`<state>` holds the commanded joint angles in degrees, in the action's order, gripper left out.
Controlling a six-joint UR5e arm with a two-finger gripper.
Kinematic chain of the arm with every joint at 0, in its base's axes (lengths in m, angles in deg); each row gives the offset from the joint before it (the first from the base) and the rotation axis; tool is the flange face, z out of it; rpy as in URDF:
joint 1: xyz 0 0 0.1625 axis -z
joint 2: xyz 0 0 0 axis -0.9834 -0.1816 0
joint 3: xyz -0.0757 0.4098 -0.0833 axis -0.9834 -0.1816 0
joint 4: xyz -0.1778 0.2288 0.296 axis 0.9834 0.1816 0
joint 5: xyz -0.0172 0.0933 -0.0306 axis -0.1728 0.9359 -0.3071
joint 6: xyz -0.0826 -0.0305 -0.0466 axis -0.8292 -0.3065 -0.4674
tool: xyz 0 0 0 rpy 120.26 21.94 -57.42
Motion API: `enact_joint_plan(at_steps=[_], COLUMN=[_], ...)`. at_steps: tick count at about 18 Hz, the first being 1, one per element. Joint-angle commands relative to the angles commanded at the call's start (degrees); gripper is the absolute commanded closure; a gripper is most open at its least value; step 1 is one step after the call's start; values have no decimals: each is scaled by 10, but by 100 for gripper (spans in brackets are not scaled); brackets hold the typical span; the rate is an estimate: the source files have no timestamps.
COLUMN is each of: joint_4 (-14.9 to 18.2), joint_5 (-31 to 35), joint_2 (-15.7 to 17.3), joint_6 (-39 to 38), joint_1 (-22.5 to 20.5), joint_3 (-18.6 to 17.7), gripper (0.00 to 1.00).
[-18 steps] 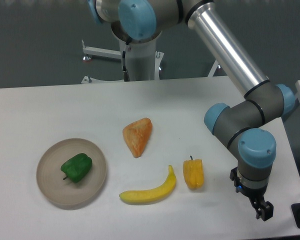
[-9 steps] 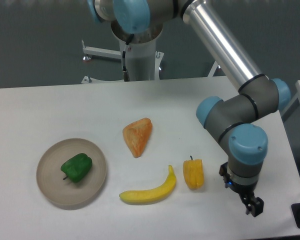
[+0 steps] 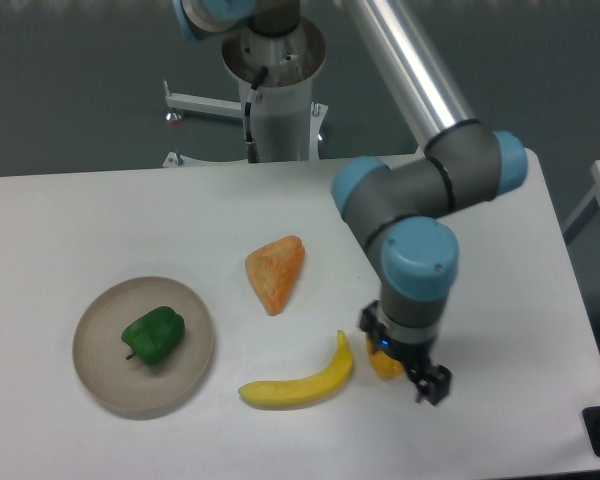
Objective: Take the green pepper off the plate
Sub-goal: 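Move the gripper over the green pepper on the plate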
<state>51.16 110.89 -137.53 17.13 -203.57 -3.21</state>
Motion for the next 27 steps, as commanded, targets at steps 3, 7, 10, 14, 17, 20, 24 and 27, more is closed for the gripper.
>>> enact_joint_plan(at_steps=[3, 7, 10, 14, 17, 20, 24, 27], joint_4=[-4, -6, -8, -22, -74, -81, -100, -103], joint_5=[-3, -4, -17, -47, -62, -62, -62, -62], joint_2=[30, 49, 61, 65, 71, 71, 68, 63], joint_6=[-64, -143, -198, -236, -265, -266, -266, -266], joint_1=[34, 83, 106, 113, 114, 126, 140, 149], joint_3=[-44, -81, -105, -135, -171, -177, -179, -179], gripper=[0, 0, 0, 0, 0, 0, 0, 0])
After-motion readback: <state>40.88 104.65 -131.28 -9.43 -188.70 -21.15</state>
